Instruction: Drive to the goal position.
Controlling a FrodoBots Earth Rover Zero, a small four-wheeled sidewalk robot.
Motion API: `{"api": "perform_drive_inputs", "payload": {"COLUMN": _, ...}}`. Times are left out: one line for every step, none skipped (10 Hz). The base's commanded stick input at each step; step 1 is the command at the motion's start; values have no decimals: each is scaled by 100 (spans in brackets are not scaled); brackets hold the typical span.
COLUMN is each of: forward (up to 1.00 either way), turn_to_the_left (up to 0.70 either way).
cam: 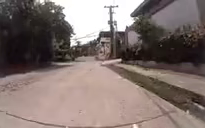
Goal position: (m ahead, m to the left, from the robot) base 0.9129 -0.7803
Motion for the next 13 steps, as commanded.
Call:
{"api": "perform_drive_inputs", "payload": {"forward": 100, "turn_to_the_left": 38}}
{"api": "perform_drive_inputs", "payload": {"forward": 100, "turn_to_the_left": 35}}
{"api": "perform_drive_inputs", "payload": {"forward": 100, "turn_to_the_left": 3}}
{"api": "perform_drive_inputs", "payload": {"forward": 100, "turn_to_the_left": 2}}
{"api": "perform_drive_inputs", "payload": {"forward": 100, "turn_to_the_left": 2}}
{"api": "perform_drive_inputs", "payload": {"forward": 100, "turn_to_the_left": 2}}
{"api": "perform_drive_inputs", "payload": {"forward": 100, "turn_to_the_left": 2}}
{"api": "perform_drive_inputs", "payload": {"forward": 100, "turn_to_the_left": 2}}
{"api": "perform_drive_inputs", "payload": {"forward": 100, "turn_to_the_left": 2}}
{"api": "perform_drive_inputs", "payload": {"forward": 100, "turn_to_the_left": 2}}
{"api": "perform_drive_inputs", "payload": {"forward": 100, "turn_to_the_left": 2}}
{"api": "perform_drive_inputs", "payload": {"forward": 100, "turn_to_the_left": 2}}
{"api": "perform_drive_inputs", "payload": {"forward": 100, "turn_to_the_left": 2}}
